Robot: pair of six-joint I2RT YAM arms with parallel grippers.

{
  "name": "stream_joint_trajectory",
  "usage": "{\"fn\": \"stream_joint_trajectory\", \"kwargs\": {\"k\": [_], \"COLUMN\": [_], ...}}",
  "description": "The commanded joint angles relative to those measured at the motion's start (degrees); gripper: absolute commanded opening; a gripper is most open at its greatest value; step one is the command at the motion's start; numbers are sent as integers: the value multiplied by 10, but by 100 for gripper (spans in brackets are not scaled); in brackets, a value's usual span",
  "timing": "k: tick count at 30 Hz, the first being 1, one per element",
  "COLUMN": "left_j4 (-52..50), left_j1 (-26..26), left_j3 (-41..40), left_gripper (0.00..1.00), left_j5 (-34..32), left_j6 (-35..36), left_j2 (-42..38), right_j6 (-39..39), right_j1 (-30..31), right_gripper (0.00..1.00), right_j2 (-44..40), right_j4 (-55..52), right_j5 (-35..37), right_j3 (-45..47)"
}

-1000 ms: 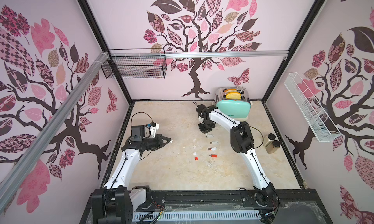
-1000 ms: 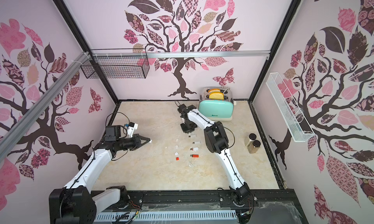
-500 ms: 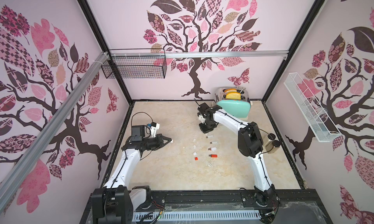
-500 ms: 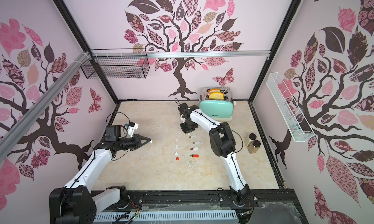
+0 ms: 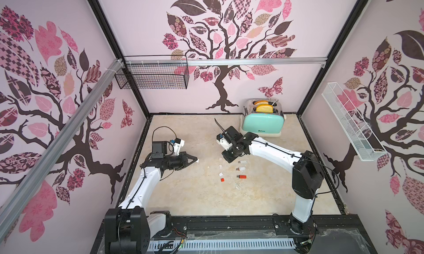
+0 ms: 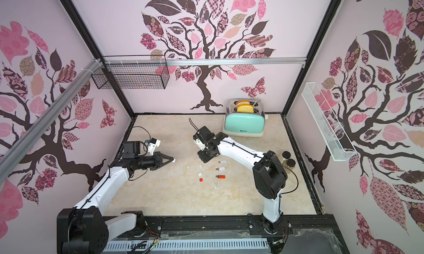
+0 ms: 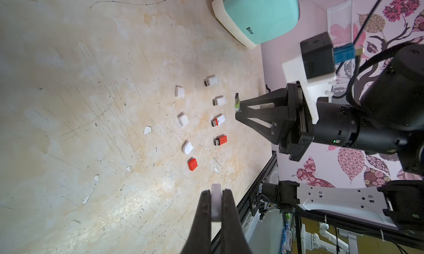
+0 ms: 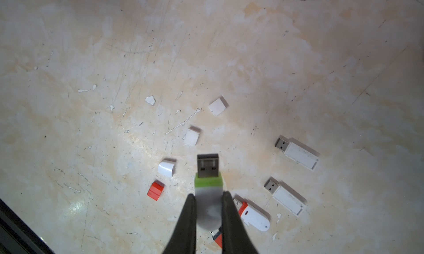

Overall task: Close the usb drive cover
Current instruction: Pick up the USB drive from the center of the board, then close the cover of the USB drive.

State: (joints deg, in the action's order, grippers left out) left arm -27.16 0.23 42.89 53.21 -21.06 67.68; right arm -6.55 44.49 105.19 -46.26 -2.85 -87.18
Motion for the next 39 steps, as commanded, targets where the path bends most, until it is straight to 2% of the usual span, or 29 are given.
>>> {"fn": "stream_joint_trajectory", "kwargs": {"k": [1, 4, 10, 14, 17, 20, 24, 27, 30, 39], "left_j4": [1, 16, 4, -10, -4, -24, -16, -30, -16, -37], "left_j1": [-4, -12, -23, -26, -35, -38, -44, -44, -47, -48], "left_j3": [15, 13, 21, 27, 24, 33, 31, 40, 32, 38], "left_gripper": [0, 0, 0, 0, 0, 0, 0, 0, 0, 0], "left_j5": [21, 39, 33, 28, 29, 25, 31, 26, 33, 18], "left_j6": [-1, -11, 0, 2, 5, 12, 8, 11, 8, 22], "left_j2": [7, 16, 23, 27, 34, 42, 47, 48, 49, 47], "right_j6": [-22, -27, -37, -33, -45, -46, -54, -49, -52, -48], "right_j1": [18, 36, 79, 94, 106, 110, 117, 118, 119, 122], "right_gripper": [7, 7, 7, 7, 8, 8, 8, 8, 8, 8], "right_j2": [-32, -56, -53, -33, -37, -24, -27, -19, -28, -19], "right_j4": [55, 105, 122, 100, 127, 99, 122, 98, 128, 109], "right_j5": [-21, -49, -56, -65, -58, -57, -59, -59, -61, -63], "right_j3": [16, 54, 61, 29, 41, 10, 21, 1, 24, 0]}}
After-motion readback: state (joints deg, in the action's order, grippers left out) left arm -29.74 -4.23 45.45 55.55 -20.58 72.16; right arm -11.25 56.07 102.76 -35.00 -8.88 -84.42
